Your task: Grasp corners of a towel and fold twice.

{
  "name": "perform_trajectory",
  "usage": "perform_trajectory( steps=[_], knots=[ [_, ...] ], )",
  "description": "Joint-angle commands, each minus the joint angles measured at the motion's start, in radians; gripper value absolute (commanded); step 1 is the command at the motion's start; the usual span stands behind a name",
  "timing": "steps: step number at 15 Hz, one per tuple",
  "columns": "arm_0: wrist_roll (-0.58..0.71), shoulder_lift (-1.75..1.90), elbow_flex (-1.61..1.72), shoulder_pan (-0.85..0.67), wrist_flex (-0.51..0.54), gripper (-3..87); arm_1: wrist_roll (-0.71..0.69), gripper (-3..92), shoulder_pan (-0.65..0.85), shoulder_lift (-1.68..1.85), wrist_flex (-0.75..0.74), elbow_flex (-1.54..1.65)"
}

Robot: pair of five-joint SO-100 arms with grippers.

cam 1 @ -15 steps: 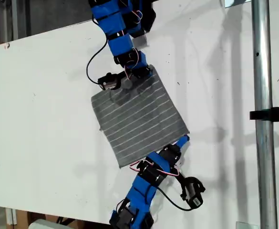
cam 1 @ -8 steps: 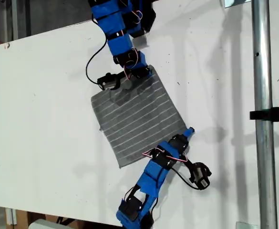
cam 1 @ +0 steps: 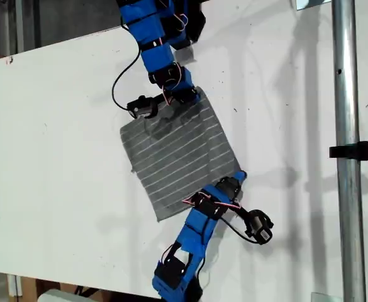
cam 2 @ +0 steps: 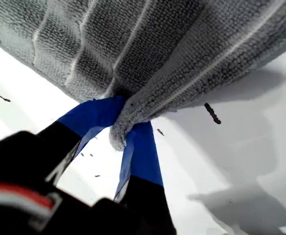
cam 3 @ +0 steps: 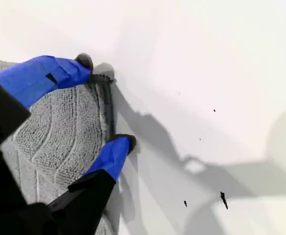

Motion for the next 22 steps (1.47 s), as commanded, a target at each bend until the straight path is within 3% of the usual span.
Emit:
perform_trajectory(
  steps=[1, 5, 11, 13, 15, 19, 22],
  knots=[
    [-0.006, 0.121, -0.043, -0.031, 0.021, 25.9, 0.005, -0.1, 0.014, 0.002, -0.011, -0.06],
    [-0.006, 0.212, -0.034, -0.021, 0.051, 26.1, -0.008, -0.1, -0.002, -0.241, 0.025, -0.247],
    [-0.012, -0.037, -0.037, -0.031, -0.15, 24.3, -0.026, -0.1, 0.021, -0.232, 0.032, -0.247],
    [-0.055, -0.135, -0.038, -0.026, -0.187, 8.7, -0.032, -0.1, 0.028, -0.222, 0.034, -0.247],
    [-0.095, -0.19, -0.031, -0.035, -0.146, -1.2, -0.04, -0.1, 0.031, -0.198, 0.035, -0.244],
    [-0.129, -0.219, -0.02, -0.043, -0.054, -2.9, -0.051, -0.1, 0.037, -0.12, 0.077, -0.242],
    [-0.066, 0.092, -0.012, -0.017, 0.206, -2.9, -0.041, -0.1, 0.017, 0.012, 0.167, -0.265]
  ],
)
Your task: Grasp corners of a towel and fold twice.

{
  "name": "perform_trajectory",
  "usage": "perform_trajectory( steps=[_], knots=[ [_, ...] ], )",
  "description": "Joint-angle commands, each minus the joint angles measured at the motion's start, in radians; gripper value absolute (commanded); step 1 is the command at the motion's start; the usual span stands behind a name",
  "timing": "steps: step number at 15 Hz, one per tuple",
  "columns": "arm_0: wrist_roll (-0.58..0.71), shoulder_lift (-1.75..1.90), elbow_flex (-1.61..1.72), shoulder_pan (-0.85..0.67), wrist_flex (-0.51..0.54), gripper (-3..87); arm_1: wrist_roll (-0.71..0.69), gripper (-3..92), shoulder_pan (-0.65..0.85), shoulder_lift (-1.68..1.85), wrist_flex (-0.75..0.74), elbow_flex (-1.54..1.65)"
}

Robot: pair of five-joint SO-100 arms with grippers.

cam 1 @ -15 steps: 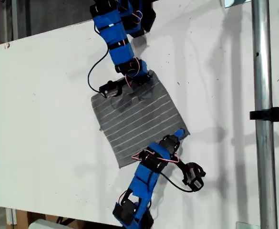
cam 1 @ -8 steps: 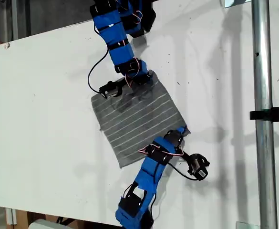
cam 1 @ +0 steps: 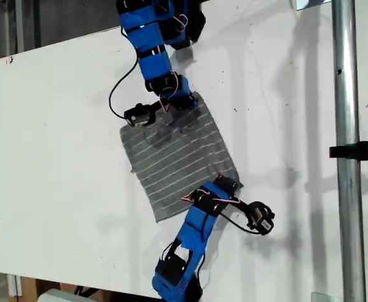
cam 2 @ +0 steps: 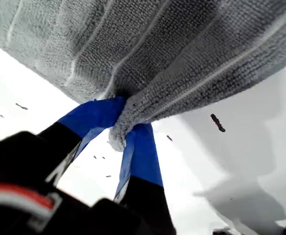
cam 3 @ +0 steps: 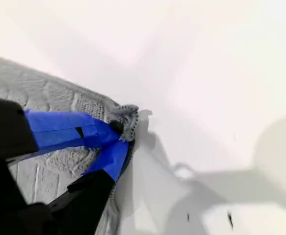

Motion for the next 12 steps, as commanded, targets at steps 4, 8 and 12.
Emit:
perform_trajectory(
  steps=[4, 8, 12],
  knots=[
    [0.064, 0.41, 0.052, 0.044, 0.244, -2.9, 0.023, -0.1, -0.141, 0.325, 0.152, -0.12],
    [0.037, 0.434, 0.051, 0.094, 0.239, -2.9, 0.052, -0.1, -0.235, 0.318, 0.144, -0.183],
    [0.222, 0.643, 0.308, -0.206, 0.25, -2.9, -0.199, -0.1, 0.106, 0.342, 0.158, -0.258]
  ],
)
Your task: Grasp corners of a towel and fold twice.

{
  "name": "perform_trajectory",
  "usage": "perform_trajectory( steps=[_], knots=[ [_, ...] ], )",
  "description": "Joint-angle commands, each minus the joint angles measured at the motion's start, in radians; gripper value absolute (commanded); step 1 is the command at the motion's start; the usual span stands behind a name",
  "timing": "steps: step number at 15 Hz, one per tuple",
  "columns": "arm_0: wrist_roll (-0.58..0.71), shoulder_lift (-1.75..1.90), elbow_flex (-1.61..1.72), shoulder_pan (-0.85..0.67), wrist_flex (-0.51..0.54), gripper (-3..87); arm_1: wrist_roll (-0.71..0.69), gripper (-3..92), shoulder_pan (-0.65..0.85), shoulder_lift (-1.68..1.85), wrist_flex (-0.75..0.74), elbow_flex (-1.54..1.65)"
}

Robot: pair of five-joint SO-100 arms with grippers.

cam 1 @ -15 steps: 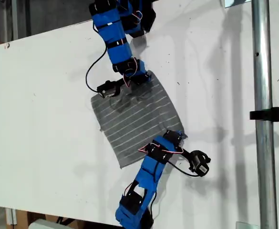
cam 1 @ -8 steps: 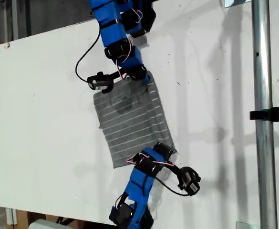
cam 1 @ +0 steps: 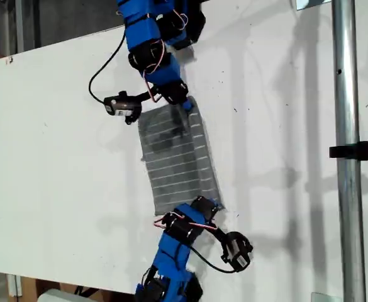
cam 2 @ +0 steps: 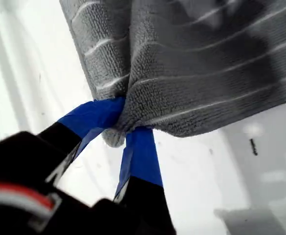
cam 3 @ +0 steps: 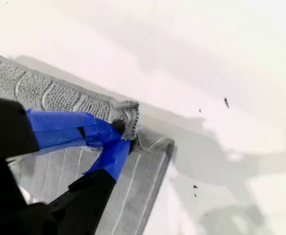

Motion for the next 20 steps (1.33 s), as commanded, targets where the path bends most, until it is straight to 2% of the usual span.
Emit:
perform_trajectory(
  steps=[1, 4, 6, 10, 12, 15, 20],
  knots=[
    [0.16, 0.181, 0.104, -0.242, -0.006, -2.9, -0.143, -0.1, 0.222, 0.017, -0.009, -0.104],
    [0.357, 0.255, 0.15, -0.506, 0.002, -2.9, -0.325, -0.1, 0.491, -0.083, -0.049, -0.176],
    [0.436, 0.267, 0.158, -0.634, 0.002, -2.9, -0.428, -0.1, 0.609, -0.222, -0.092, -0.291],
    [0.518, 0.293, 0.176, -0.808, -0.017, -2.9, -0.552, -0.1, 0.692, -0.445, -0.086, -0.611],
    [0.502, 0.348, 0.23, -0.793, -0.014, -2.9, -0.548, -0.1, 0.66, -0.463, -0.048, -0.635],
    [0.374, 0.453, 0.436, -0.652, -0.081, -2.9, -0.485, -0.1, 0.574, -0.403, -0.002, -0.486],
    [0.15, 0.407, 0.661, -0.445, -0.281, -2.7, -0.353, -0.1, 0.525, -0.396, 0.034, -0.285]
  ],
)
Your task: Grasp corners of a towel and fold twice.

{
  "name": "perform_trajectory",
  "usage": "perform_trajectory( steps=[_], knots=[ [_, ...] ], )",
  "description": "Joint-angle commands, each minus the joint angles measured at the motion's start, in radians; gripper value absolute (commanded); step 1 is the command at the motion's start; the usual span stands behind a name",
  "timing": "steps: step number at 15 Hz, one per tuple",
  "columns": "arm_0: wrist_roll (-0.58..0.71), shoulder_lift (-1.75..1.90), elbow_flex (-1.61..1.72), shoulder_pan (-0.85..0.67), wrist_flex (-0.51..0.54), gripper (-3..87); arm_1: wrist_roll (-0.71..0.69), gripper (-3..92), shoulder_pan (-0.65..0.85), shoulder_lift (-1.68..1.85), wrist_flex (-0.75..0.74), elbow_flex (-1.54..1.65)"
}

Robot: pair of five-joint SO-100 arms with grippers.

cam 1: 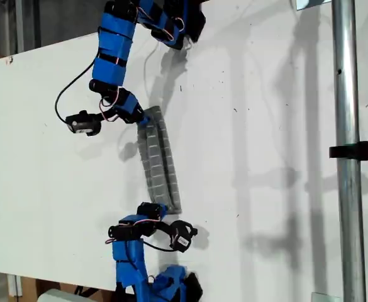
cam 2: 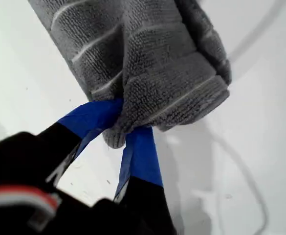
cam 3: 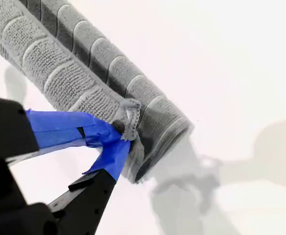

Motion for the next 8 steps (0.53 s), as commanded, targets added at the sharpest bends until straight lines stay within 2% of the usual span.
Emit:
perform_trajectory(
  steps=[1, 3, 4, 5, 6, 8],
  knots=[
    [-0.069, -0.026, 0.021, 0.058, -0.058, -2.7, 0.026, -0.1, 0.005, 0.048, -0.02, 0.06],
    [-0.115, -0.098, 0.017, 0.083, -0.075, -2.6, 0.052, -0.1, 0.009, -0.023, -0.044, 0.097],
    [-0.129, -0.126, 0.012, 0.084, -0.071, -1.1, 0.098, 10.5, 0.032, -0.077, -0.029, 0.097],
    [-0.163, -0.118, -0.002, 0.089, -0.032, 17.6, 0.103, 42.1, 0.058, -0.112, -0.002, 0.095],
    [-0.152, -0.08, -0.038, 0.101, 0.034, 25.9, 0.104, 37.0, 0.074, -0.095, 0.041, 0.095],
    [-0.135, 0.077, -0.117, 0.129, 0.224, 26.0, 0.135, 35.6, 0.089, 0.041, 0.187, 0.098]
  ],
)
